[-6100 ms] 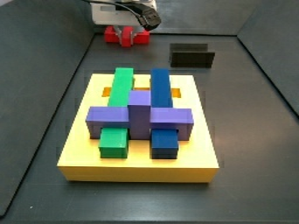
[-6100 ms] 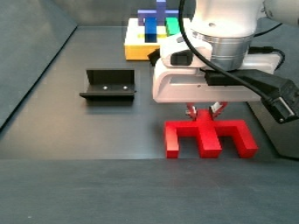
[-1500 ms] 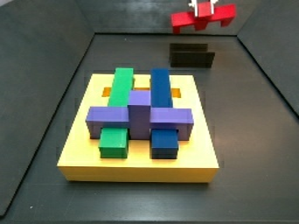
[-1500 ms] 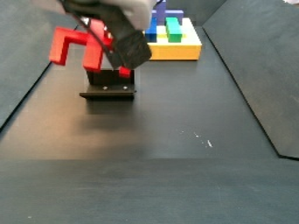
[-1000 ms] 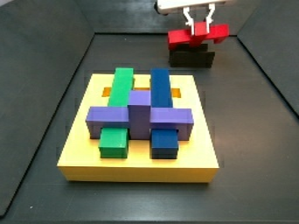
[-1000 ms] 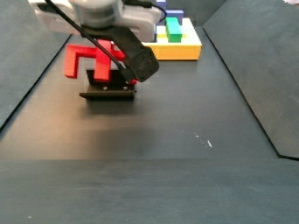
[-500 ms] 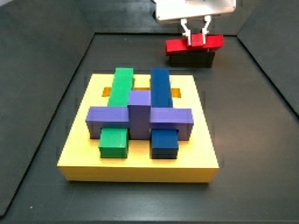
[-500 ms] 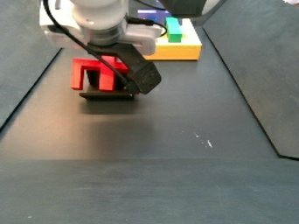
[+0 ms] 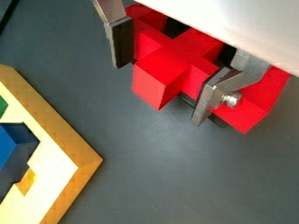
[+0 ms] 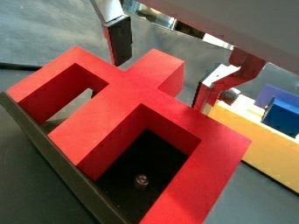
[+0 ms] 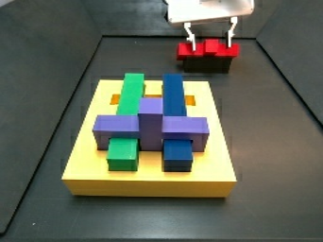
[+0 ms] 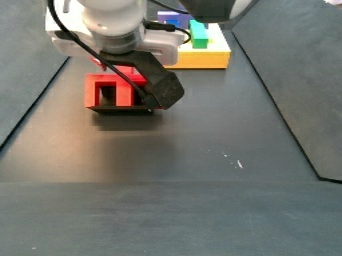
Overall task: Pick up the red object. Move up. Place the red object on the fixture. Regrasp the red object. Move to above the board. Insert the red object.
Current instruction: Regrasp the red object.
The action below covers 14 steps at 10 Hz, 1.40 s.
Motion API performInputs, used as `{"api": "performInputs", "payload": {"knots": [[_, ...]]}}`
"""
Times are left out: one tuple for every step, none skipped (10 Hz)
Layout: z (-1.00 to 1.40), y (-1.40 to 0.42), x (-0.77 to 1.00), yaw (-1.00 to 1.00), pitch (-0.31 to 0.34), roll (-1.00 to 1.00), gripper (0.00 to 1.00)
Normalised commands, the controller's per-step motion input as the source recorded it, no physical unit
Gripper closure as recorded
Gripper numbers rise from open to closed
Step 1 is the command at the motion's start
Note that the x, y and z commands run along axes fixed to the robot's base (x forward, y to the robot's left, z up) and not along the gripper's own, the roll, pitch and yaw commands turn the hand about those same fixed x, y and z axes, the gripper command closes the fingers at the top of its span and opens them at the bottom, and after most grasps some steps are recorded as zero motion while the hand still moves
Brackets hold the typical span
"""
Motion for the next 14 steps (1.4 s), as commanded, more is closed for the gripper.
{"api": "performInputs", "payload": {"knots": [[0.37, -0.05, -0.16, -0.09, -0.146, 0.74, 0.00], [0.32, -0.07, 0.00, -0.02, 0.000, 1.00, 0.00], [0.18, -0.09, 0.00, 0.00, 0.000, 1.00, 0.00], [0.15, -0.08, -0.05, 0.00, -0.037, 1.00, 0.00], [0.14, -0.05, 0.00, 0.00, 0.000, 1.00, 0.00], [0.02, -0.06, 0.03, 0.00, 0.000, 1.00, 0.00], [0.00, -0.08, 0.00, 0.01, -0.009, 1.00, 0.00], [0.00, -0.06, 0.05, 0.06, 0.000, 1.00, 0.00], [0.00, -0.05, 0.07, 0.06, 0.043, 1.00, 0.00], [0.00, -0.08, 0.00, 0.08, 0.000, 1.00, 0.00], [0.03, -0.11, 0.06, 0.13, 0.009, 1.00, 0.00], [0.03, -0.11, 0.09, 0.12, 0.037, 1.00, 0.00], [0.02, -0.12, 0.00, 0.12, 0.000, 1.00, 0.00], [0.00, -0.09, 0.06, 0.14, 0.000, 1.00, 0.00]]}}
